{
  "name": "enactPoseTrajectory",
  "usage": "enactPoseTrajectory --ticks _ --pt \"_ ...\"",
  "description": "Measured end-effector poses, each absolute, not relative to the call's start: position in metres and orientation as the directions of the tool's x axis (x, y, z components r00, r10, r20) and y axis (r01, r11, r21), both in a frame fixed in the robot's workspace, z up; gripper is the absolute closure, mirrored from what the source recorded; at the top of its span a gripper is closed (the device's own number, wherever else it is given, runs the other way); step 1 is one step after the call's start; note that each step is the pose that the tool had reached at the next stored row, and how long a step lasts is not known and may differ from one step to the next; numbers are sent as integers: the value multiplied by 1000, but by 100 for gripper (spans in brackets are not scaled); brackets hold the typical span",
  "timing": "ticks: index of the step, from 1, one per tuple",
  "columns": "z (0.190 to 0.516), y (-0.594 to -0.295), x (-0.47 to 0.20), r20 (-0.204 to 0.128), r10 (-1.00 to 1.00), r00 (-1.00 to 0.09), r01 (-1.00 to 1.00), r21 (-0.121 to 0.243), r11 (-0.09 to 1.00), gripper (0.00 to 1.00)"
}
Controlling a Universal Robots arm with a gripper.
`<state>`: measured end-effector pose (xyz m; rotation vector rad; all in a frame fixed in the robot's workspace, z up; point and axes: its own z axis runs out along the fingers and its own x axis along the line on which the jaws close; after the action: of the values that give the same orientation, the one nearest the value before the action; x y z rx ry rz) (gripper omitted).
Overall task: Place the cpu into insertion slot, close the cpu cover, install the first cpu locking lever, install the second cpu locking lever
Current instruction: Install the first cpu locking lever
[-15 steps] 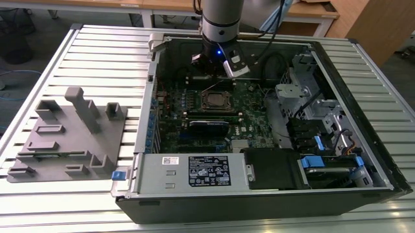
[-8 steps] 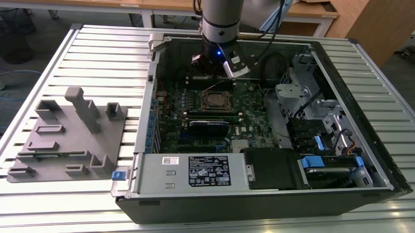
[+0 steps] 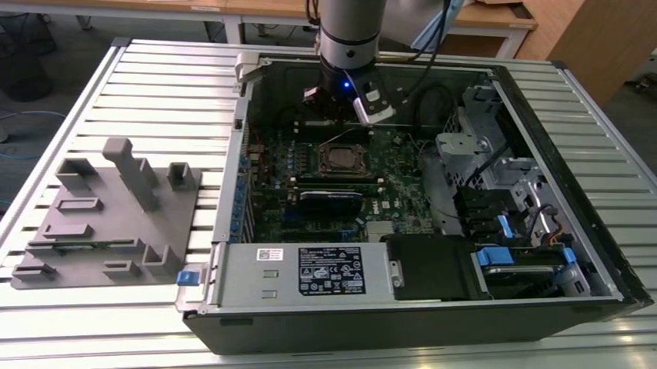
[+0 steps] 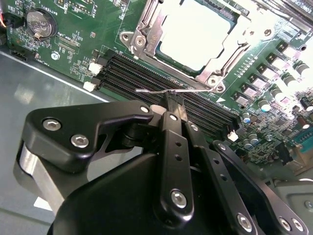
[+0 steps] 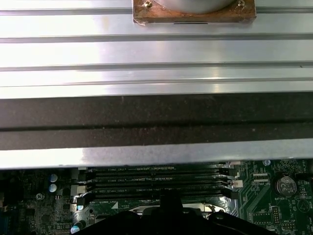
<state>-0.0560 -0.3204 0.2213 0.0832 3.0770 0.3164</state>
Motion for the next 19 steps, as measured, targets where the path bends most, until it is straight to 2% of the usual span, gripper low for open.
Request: enactPoseTrajectory --ticks 19 --pt "218 -322 -55 -42 58 -997 48 202 978 89"
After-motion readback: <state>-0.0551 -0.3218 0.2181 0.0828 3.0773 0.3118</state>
